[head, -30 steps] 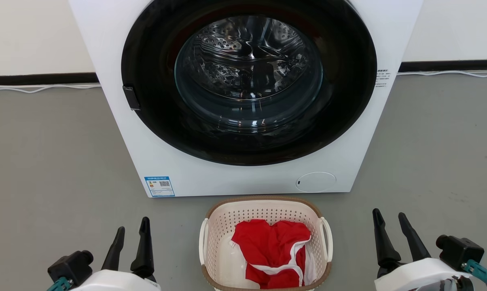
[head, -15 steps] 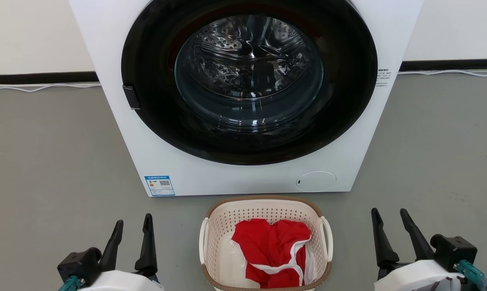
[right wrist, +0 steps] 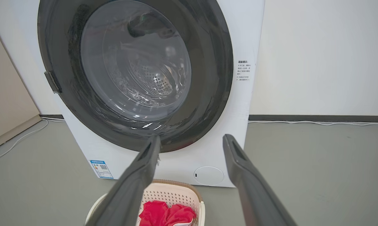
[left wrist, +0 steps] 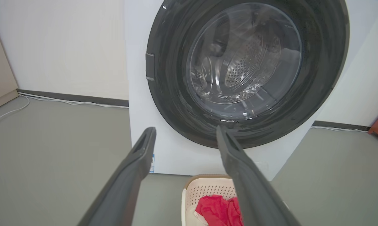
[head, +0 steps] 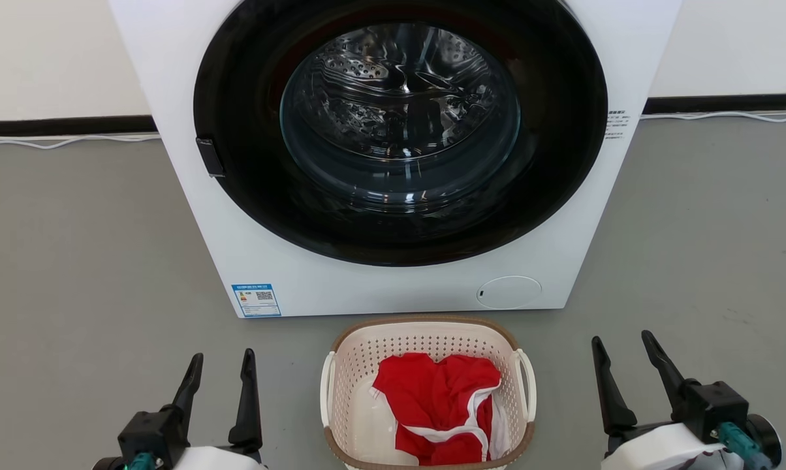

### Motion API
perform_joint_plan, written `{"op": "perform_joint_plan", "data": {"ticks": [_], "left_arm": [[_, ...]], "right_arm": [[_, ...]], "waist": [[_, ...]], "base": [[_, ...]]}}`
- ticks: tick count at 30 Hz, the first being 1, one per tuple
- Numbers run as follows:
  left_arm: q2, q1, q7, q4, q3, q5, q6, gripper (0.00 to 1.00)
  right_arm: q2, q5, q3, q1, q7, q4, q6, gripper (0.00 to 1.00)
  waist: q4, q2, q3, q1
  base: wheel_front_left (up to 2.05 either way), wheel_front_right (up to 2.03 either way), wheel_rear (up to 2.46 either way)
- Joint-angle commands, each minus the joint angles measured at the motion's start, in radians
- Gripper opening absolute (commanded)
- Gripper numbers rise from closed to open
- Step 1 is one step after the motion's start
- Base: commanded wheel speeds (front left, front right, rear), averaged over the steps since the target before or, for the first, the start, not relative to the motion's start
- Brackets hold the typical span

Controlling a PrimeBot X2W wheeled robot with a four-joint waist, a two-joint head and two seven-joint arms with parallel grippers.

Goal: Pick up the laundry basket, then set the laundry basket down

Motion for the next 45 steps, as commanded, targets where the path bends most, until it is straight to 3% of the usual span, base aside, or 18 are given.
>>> {"op": "perform_joint_plan", "data": {"ticks": [1,10,28,39,45], "left_arm": [[0.009,-0.018,-0.019,-0.035,0.021,0.038,0.014,1.00],[0.010,-0.012,-0.044,-0.048,0.014,0.140,0.023,1.00],[0.010,-0.014,-0.044,-0.041,0.006,0.126,0.018,1.00],[0.010,-0.094,-0.044,-0.004,-0.020,0.108,-0.001,1.00],[0.010,-0.189,-0.044,0.065,-0.053,0.096,-0.015,1.00]], "right_arm": [[-0.004,-0.045,0.025,-0.045,-0.020,-0.025,0.007,1.00],[-0.004,-0.160,0.032,-0.047,-0.045,-0.025,0.007,1.00],[-0.004,-0.135,0.012,-0.047,-0.045,-0.025,0.007,1.00],[-0.004,-0.111,-0.033,-0.113,-0.045,0.012,0.007,1.00],[-0.004,-0.121,-0.045,-0.193,-0.045,0.094,0.007,1.00]], "waist": [[-0.001,0.0000,-0.001,0.0000],[-0.004,0.0000,-0.001,0.0000],[-0.009,0.0000,0.013,0.0000],[-0.003,0.0000,0.122,0.0000],[0.002,0.0000,0.227,0.0000]], "base": [[0.00,0.00,0.00],[0.00,0.00,0.00],[0.00,0.00,0.00],[0.00,0.00,0.00],[0.00,0.00,0.00]]}}
